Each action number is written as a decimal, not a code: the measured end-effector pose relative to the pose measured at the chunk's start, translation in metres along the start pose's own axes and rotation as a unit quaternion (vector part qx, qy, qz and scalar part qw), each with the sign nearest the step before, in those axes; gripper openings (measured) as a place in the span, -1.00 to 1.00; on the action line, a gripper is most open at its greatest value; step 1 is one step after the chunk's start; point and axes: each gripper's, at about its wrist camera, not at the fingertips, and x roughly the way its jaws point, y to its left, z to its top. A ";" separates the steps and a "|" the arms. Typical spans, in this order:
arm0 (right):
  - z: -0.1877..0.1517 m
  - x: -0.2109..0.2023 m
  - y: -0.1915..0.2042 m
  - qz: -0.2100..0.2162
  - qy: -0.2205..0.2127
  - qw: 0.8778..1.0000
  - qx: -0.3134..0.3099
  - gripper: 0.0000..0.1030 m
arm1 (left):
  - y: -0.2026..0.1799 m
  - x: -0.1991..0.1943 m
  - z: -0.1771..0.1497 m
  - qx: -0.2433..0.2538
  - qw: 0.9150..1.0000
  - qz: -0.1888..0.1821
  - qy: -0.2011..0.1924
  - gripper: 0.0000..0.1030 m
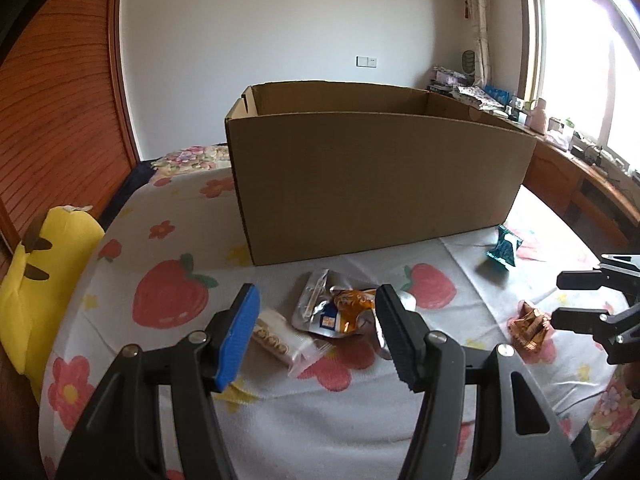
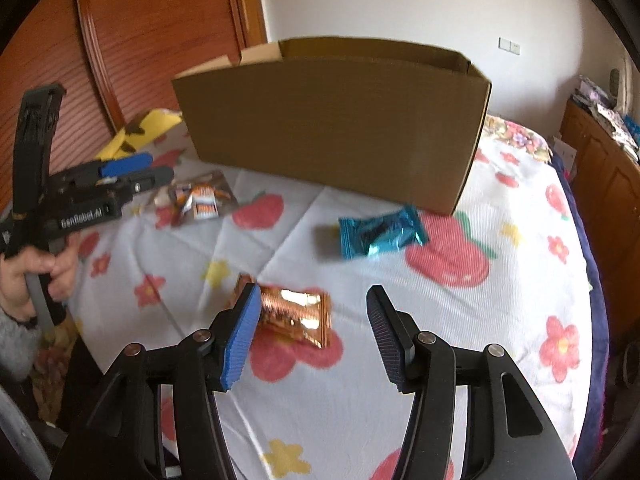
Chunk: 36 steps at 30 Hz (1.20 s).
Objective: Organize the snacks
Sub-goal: 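Move the left tool toward the silver packet while the right tool approaches the copper candy, then grasp the silver orange-printed packet with the left tool while the right tool grasps the copper-wrapped candy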
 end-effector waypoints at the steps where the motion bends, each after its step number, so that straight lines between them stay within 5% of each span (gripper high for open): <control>1: -0.003 0.001 0.001 -0.001 0.004 1.000 -0.001 0.09 | 0.000 0.001 -0.001 0.001 1.000 0.000 -0.001 0.18; 24: 0.013 0.039 0.016 -0.006 0.028 0.999 -0.038 0.09 | 0.002 0.005 -0.006 -0.008 1.000 -0.002 0.006 0.18; 30: 0.012 0.043 0.014 -0.003 0.025 0.999 -0.032 -0.16 | 0.001 0.005 -0.006 -0.004 1.000 -0.002 0.008 0.18; 36: 0.010 0.042 0.012 -0.001 0.017 0.999 -0.027 -0.19 | -0.007 0.014 -0.003 0.017 0.999 -0.023 0.031 0.23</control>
